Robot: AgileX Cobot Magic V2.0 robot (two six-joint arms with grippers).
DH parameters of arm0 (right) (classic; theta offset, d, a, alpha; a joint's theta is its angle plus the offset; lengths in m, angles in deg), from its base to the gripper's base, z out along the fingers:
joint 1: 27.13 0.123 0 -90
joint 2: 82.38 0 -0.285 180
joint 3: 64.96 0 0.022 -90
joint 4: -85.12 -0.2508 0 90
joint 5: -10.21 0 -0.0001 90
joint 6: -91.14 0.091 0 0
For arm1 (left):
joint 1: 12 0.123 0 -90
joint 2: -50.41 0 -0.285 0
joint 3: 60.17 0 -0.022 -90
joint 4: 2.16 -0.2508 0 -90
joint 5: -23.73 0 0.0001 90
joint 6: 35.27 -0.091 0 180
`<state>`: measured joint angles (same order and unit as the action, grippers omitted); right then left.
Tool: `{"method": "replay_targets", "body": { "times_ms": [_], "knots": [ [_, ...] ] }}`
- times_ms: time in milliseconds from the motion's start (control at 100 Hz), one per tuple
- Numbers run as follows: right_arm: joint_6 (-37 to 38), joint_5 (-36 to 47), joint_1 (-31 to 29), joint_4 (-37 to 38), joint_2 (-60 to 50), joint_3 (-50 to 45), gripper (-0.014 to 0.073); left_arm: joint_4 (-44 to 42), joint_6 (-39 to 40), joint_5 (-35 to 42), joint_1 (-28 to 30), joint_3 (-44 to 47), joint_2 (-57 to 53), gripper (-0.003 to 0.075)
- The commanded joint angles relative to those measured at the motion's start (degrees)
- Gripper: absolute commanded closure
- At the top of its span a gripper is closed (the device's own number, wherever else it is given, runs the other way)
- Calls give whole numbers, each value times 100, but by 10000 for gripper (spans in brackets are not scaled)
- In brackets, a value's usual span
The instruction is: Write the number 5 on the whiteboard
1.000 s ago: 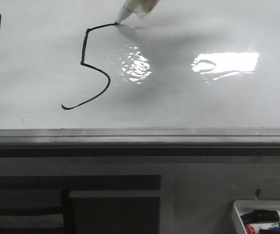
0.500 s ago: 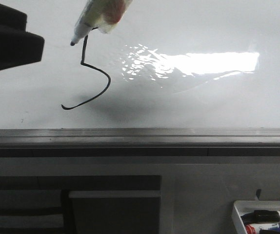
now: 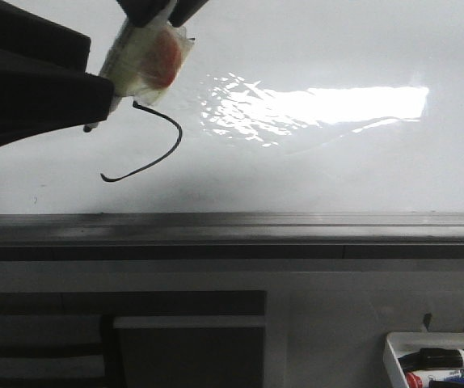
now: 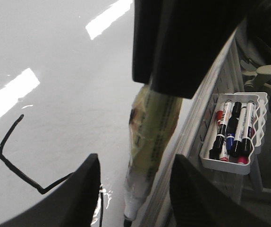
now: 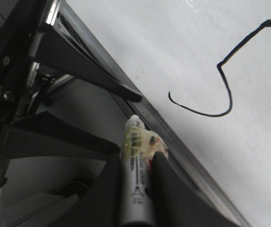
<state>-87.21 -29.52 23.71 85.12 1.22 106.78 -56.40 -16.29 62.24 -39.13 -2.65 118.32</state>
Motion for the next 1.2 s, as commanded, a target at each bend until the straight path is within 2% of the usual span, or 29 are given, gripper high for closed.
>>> {"method": "replay_targets", "body": {
  "times_ms": [0, 300, 390, 560, 1050, 1120, 1190],
  "knots": [
    [-50, 293, 2, -71, -150, 155, 654, 106, 50, 381, 0, -178, -55, 405],
    [-50, 266, 6, -342, -150, 155, 654, -123, 50, 362, 0, -178, -55, 416],
    [-50, 266, 6, -367, -150, 155, 654, -147, 50, 362, 0, -178, -55, 492],
    [-50, 266, 6, -415, -150, 155, 654, -147, 50, 357, 0, -178, -55, 738],
    [-50, 339, 6, -451, -150, 155, 651, -147, 61, 357, 0, -178, -55, 741],
    [-50, 432, 6, -451, -150, 155, 583, -147, 73, 357, 0, -178, -55, 741],
    [-50, 601, 6, -451, -161, 155, 421, -147, 210, 357, 0, -178, -55, 741]
  ]
}}
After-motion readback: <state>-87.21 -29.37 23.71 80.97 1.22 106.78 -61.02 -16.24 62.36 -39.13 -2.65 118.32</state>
